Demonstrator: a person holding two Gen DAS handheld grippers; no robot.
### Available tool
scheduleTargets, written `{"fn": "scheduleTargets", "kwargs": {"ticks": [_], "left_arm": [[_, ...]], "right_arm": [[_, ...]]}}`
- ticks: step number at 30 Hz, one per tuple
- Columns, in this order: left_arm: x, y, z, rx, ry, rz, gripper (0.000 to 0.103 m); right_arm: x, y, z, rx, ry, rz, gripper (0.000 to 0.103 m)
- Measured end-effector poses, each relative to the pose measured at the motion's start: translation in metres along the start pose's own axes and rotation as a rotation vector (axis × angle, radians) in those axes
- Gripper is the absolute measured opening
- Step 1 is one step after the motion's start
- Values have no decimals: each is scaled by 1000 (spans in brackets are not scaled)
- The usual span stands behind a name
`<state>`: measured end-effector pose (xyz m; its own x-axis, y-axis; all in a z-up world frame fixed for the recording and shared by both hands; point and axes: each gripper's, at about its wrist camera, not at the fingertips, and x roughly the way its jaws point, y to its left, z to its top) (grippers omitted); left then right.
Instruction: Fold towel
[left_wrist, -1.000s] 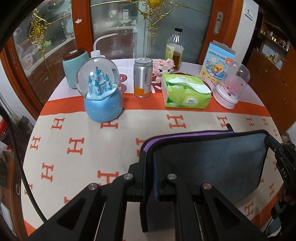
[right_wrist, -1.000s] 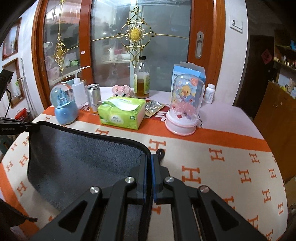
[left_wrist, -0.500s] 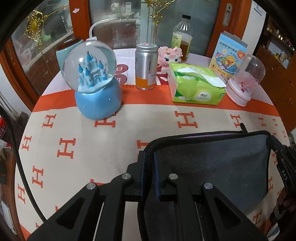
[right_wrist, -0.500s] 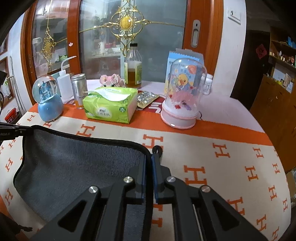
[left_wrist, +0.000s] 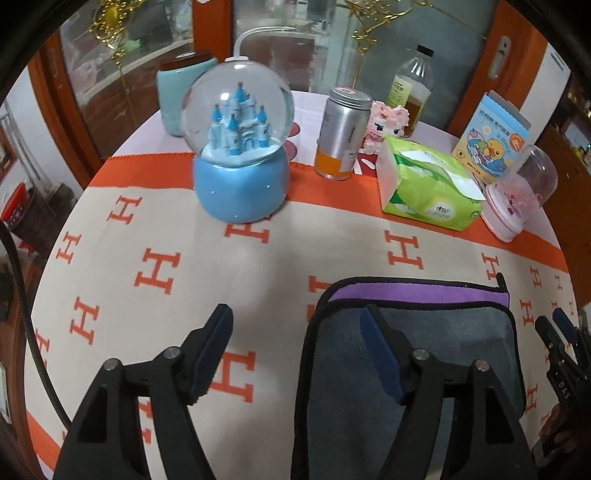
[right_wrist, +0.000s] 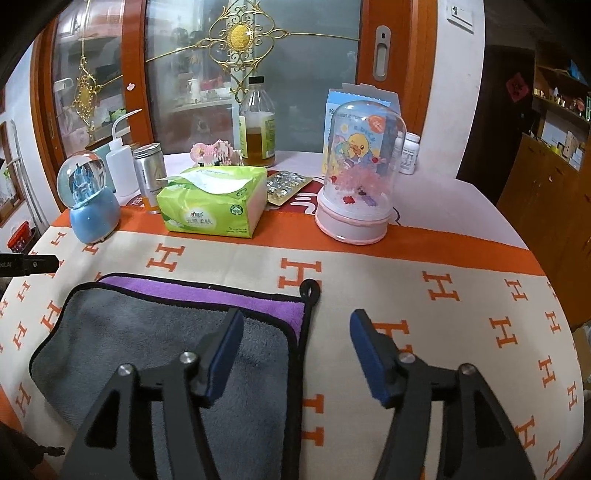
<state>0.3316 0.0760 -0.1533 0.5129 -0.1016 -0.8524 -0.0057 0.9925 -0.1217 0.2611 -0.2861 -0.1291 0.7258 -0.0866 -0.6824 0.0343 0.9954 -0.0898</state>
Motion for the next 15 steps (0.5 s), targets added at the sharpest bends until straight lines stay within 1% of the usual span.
{"fn": "scheduleTargets", "kwargs": {"ticks": [2,6,11,15], "left_arm": [[-4,0,-2,-5,-2,3,75],[-18,-3,-7,-3,-6,-1,76],[-41,-11,-17,15,-23,14,79],[-65,-19,-27,30,-39,22,79]], "right_arm": [[-4,-1,0,9,-1,15,68],[-16,-3,-1,38,12,68,75],[-34,-3,-4,44,23,87,80],[-58,-5,-8,57,-4,88,86]]}}
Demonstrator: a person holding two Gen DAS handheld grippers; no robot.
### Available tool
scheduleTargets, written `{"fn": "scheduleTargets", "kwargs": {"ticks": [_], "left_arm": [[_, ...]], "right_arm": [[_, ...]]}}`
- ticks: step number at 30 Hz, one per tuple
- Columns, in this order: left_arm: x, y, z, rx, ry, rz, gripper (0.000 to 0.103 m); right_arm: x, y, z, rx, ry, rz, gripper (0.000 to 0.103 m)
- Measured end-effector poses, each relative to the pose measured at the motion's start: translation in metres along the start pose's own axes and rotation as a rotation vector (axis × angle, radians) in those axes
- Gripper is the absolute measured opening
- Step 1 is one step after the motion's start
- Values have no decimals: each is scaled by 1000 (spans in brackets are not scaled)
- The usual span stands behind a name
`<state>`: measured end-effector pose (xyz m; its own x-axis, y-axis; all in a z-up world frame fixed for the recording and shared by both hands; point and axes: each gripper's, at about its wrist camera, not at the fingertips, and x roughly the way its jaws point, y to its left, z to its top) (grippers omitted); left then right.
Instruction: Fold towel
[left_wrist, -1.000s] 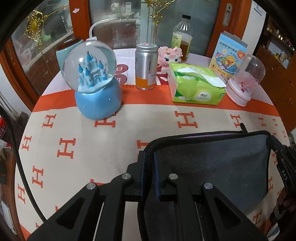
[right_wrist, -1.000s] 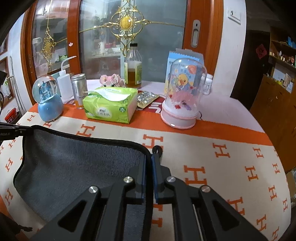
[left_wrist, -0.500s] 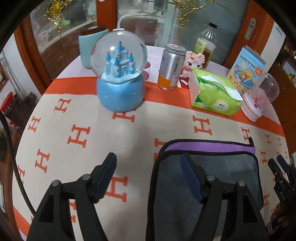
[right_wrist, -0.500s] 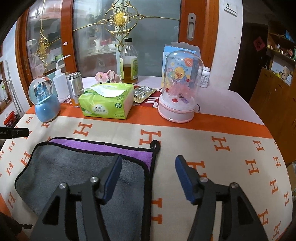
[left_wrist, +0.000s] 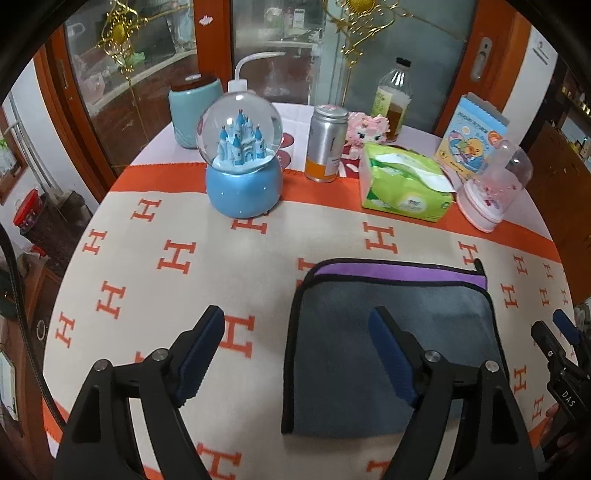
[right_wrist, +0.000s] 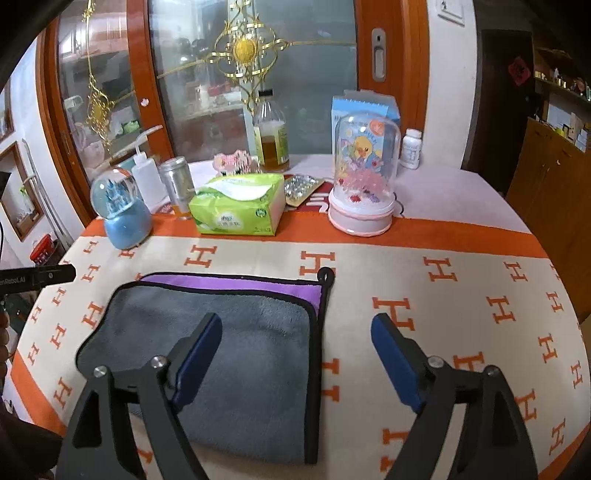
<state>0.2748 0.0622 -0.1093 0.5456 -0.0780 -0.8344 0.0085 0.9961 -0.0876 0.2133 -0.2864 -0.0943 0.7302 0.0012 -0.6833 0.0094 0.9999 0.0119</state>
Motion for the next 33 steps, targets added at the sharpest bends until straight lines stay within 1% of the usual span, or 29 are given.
{"fn": "scheduleTargets", "kwargs": {"ticks": [3,4,7,10,12,16,19,22,24,27,29,33], "left_arm": [[-21,-7,-8,21,-13,0,79],[-27,-9,-10,27,-20,5,79],[-53,-18,-20,42,-55,8,80],[-74,-24,-30,47,-87,6,85],[-88,-28,-38,49,-111,17,85],[-113,-32,-54,28,-123,15,85],[-131,-35,-68,20,-129,7,88],[-156,-41,-87,22,-157,2,89],[-169,-47,-98,38,-168,5,96],[-188,-55,-116,63,-186,5,102],[-199,-60,-127,72,-191,7,102],[-214,-66,-149,76,-192,8,102]], "right_arm": [[-17,-1,-2,12,0,-9,93],[-24,-2,-3,18,0,-10,94],[-44,-2,-5,27,0,-14,95],[-61,0,-8,18,8,-11,96],[-75,1,-12,23,16,-9,97],[-100,2,-20,45,38,1,99],[-116,3,-28,53,56,-1,99],[-134,6,-40,66,74,18,99],[-146,10,-47,68,77,24,99],[-166,17,-58,63,77,36,101],[-178,22,-64,51,75,31,103],[-204,29,-76,44,58,28,103]]}}
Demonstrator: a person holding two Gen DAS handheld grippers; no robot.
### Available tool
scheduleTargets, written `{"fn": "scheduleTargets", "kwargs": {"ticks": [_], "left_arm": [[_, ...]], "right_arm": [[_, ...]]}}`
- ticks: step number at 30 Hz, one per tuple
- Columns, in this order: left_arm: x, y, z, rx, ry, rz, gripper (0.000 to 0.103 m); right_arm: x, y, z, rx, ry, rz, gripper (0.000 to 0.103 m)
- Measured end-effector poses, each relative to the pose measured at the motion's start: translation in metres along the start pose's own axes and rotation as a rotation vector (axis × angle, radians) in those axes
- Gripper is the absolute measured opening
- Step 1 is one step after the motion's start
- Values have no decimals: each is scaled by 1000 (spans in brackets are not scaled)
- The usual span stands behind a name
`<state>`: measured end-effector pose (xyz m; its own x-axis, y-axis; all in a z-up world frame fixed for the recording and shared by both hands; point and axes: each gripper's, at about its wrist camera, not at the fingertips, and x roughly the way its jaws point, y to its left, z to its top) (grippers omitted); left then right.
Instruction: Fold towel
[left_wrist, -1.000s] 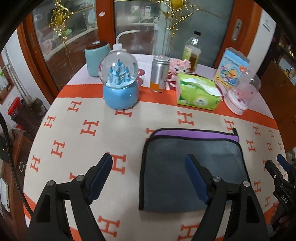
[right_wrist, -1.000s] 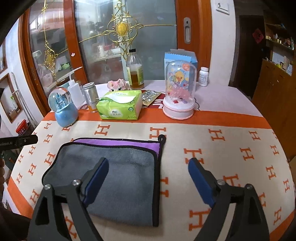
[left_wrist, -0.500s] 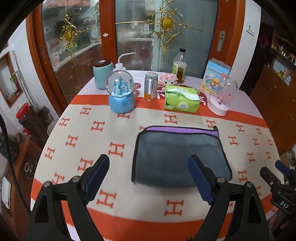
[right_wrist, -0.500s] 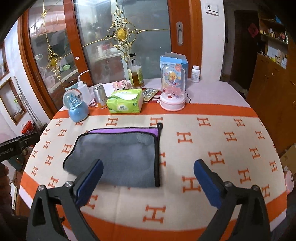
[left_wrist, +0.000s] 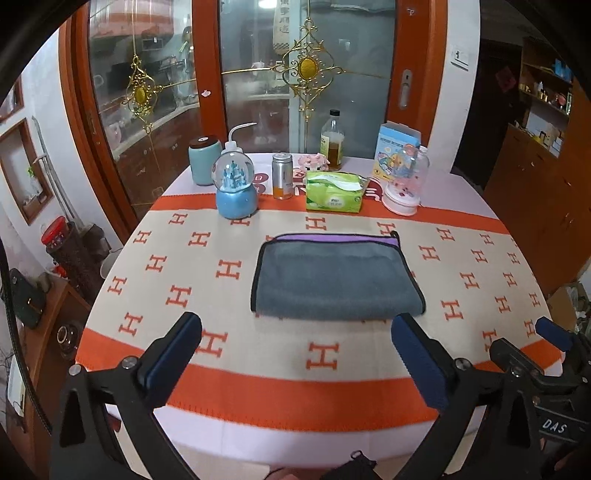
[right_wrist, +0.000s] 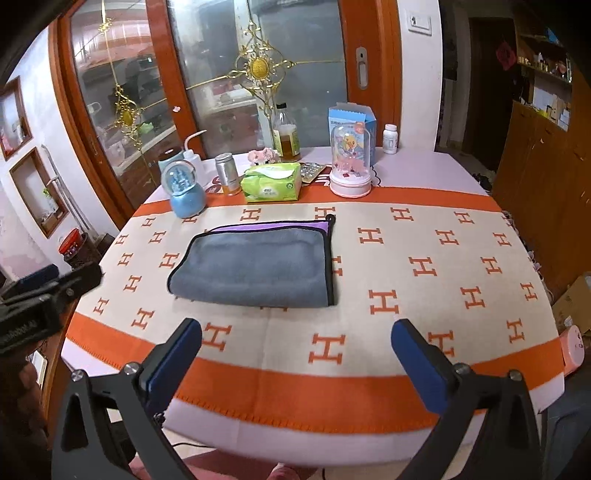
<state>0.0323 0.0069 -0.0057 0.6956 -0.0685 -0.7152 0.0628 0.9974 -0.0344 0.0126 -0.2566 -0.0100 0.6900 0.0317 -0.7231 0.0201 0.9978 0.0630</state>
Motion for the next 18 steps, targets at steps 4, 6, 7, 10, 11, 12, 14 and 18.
{"fn": "scheduleTargets", "kwargs": {"ticks": [4,6,7,10,11,12,14,18], "left_arm": [[-17,-8,-15,9,-14,6,102],[-22,-11,-19,21,-27,6,102],[-25,-13,-20,27,-30,6,102],[-33,-17,-26,32,-45,20,102],[-34,-17,-26,33,-48,25,102],[-36,-18,-27,33,-54,32,102],[-40,-19,-29,32,-67,45,102],[-48,-21,-31,39,-94,62,102]], "right_arm": [[-21,5,-13,7,-18,-5,103],[-27,7,-17,9,-24,-6,103],[-31,8,-20,10,-29,-9,103],[-39,11,-26,12,-44,-11,103],[-42,12,-27,11,-51,-12,103],[-44,12,-28,11,-60,-15,103],[-49,14,-31,9,-75,-16,103],[-53,15,-32,7,-85,-17,103]]}}
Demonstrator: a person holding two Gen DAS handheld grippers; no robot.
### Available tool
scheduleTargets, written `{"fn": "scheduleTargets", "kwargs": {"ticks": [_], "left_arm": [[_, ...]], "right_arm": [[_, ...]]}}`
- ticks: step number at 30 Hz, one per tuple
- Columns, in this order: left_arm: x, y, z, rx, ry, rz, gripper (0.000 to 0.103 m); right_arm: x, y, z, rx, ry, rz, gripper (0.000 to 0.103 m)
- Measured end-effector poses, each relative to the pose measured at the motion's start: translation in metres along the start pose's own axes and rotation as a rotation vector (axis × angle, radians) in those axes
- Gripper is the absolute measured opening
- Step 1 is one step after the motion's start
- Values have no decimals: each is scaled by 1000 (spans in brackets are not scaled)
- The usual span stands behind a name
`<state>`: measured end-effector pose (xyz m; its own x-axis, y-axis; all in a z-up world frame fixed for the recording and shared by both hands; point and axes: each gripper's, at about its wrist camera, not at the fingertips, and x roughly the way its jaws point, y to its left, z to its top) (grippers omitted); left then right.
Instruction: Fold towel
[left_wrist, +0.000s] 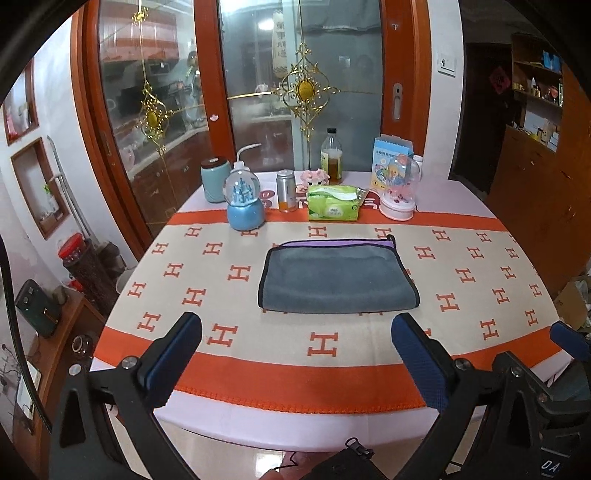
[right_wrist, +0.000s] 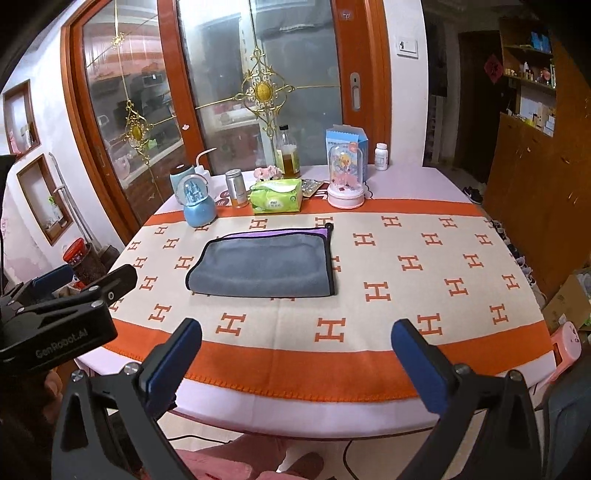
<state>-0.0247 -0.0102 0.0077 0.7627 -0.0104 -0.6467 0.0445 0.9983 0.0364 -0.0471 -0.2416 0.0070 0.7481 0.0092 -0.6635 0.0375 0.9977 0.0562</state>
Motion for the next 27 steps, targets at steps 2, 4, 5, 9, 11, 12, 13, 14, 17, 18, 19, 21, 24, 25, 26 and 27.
{"fn": "scheduleTargets", "kwargs": {"ticks": [2,4,5,9,11,12,13,14,17,18,19,21,24,25,26,27], "left_arm": [[-2,-1,0,4,-4,6,102],[-3,-1,-1,3,-5,11,102],[-4,-2,-2,3,-5,13,102],[-5,-1,-3,3,-5,14,102],[-5,-1,-3,3,-4,14,102],[-5,-1,-4,2,-3,15,102],[-4,-1,-4,2,-1,15,102],[-4,-1,-5,1,2,15,102],[-3,0,-6,-2,9,15,102],[-3,1,-7,-4,11,16,102],[-2,2,-7,-6,12,16,102],[-1,2,-6,-9,14,16,102],[-1,3,-5,-9,13,17,102],[-1,3,-5,-9,12,17,102],[-1,3,-4,-9,12,17,102],[0,3,-4,-9,12,19,102]], "right_arm": [[0,0,0,0,1,0,103],[0,0,-1,-2,2,2,103],[0,-1,-1,-4,3,4,103],[2,0,-1,-10,15,10,103],[4,0,-1,-9,20,12,103],[5,0,-1,-8,24,13,103],[7,0,0,-8,26,14,103],[8,0,0,-8,29,17,103],[11,0,0,-10,36,19,103],[12,0,0,-12,39,22,103],[13,0,0,-12,41,24,103],[13,1,1,-14,44,25,103],[14,1,1,-14,44,25,103],[15,1,2,-15,44,26,103],[14,1,1,-13,43,26,103],[14,1,1,-13,43,26,103]]}}
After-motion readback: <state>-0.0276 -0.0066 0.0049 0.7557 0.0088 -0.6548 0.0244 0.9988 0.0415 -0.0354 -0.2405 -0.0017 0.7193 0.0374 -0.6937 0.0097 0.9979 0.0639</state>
